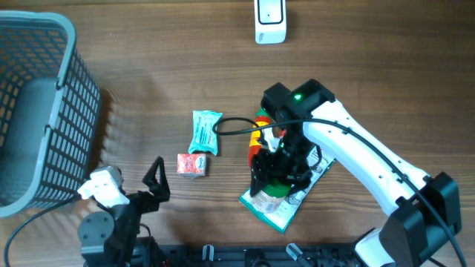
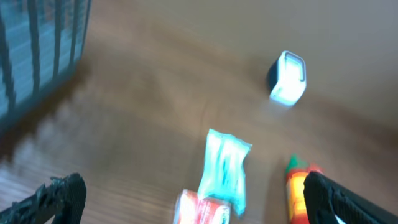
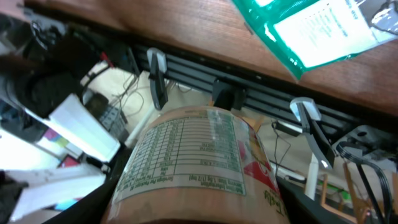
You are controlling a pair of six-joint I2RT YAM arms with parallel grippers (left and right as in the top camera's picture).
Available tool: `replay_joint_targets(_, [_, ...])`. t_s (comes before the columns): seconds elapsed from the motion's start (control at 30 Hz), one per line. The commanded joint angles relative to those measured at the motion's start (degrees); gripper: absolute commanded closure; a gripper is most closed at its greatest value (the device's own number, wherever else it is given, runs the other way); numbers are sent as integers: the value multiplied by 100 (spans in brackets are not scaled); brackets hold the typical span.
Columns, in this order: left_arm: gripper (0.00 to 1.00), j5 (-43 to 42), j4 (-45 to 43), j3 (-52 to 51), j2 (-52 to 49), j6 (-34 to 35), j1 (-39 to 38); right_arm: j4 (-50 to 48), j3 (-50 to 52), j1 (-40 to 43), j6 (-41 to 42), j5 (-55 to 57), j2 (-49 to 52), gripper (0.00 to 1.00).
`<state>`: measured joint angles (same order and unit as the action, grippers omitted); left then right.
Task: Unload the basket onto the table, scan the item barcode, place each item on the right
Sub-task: 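Lift the jar and carry it to the white barcode scanner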
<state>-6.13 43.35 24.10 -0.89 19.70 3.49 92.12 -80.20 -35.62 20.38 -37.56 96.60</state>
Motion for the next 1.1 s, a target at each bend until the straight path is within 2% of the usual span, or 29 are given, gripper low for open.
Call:
replay_joint_targets(0.0, [0,-90,859,-7,46,48,-22,22,-24,35,-387,-299,-378,48])
replay_joint_targets(0.07, [0,-87,1499,-7,46,50,-22,13,-24,33,-387,-271,-693,48])
replay_joint_targets(0.2, [0,-68,1480,-22,44,48,-22,9,-24,33,-184,20,-1250,48])
replay_joint_targets(0.27, [0,-68,1480,-22,44,48,-22,-17,-24,33,431,975,-1572,47])
replay_joint_targets(0.33, [0,-68,1480,-22,44,48,-22,-208,-22,33,1388,2055,-1818,47])
replay_joint_targets(0.4, [0,-68,1480,-22,44,48,-22,-741,-11,33,1937,2741,-2015,47])
replay_joint_targets(0.6, [0,-68,1480,-22,44,48,-22,-2693,17,33,2675,4511,-1976,48])
replay_joint_targets(0.8, [0,-68,1480,-22,44,46,-22,-4356,24,35,2428,5748,-1325,51])
replay_joint_targets(0.97, [0,-68,1480,-22,44,46,-22,-5823,24,48,1215,6400,-337,51])
replay_joint_targets(1.07, [0,-68,1480,-22,44,48,-22,-6804,24,131,791,6861,223,50])
